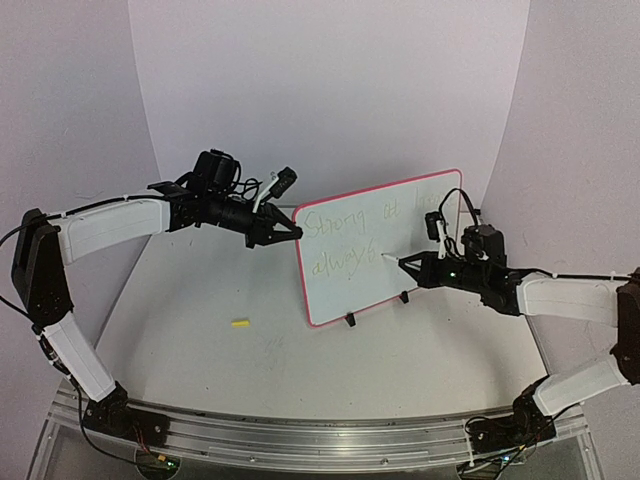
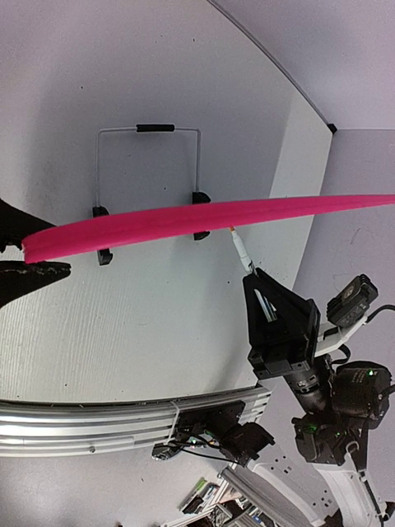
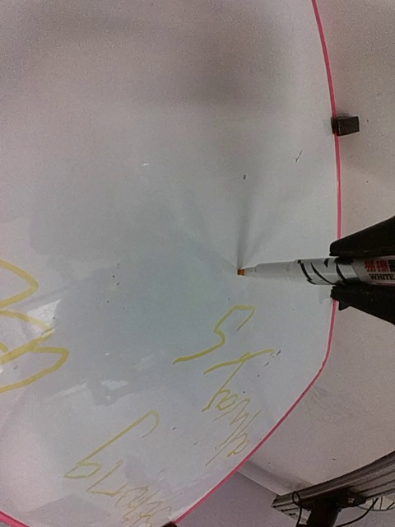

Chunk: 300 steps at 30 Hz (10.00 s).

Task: Write a sentence on the whiteboard
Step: Write a sentence on the whiteboard, then pick up the pen cap from the center of the board, then insert the whiteboard marker without the cap into the pen cap.

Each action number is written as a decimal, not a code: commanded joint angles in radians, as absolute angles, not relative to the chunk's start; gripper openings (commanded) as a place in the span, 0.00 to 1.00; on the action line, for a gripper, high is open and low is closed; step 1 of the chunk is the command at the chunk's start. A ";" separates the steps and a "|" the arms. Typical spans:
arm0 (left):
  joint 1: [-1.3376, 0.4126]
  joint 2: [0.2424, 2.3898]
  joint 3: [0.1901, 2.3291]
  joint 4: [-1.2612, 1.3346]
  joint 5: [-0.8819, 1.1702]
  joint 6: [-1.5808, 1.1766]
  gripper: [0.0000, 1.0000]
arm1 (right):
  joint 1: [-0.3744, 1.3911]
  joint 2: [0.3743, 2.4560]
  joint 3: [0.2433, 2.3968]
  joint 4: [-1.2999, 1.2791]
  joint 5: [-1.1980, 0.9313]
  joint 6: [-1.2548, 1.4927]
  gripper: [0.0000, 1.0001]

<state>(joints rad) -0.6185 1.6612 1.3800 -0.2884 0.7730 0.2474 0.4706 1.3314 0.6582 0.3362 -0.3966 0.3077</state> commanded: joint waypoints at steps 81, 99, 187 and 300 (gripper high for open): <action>-0.629 1.510 0.754 -0.105 0.122 -0.332 0.90 | 0.467 0.761 0.545 -0.069 -0.159 0.511 0.00; -0.639 1.573 0.714 -0.080 0.245 -0.279 0.86 | 0.467 0.736 0.526 -0.111 -0.160 0.514 0.00; -0.786 1.485 0.714 0.072 0.304 -0.462 0.89 | 0.467 0.704 0.497 -0.105 -0.163 0.514 0.00; -0.885 1.081 0.989 -0.637 0.491 0.119 0.00 | 0.487 1.092 1.011 -0.390 -1.145 0.386 0.00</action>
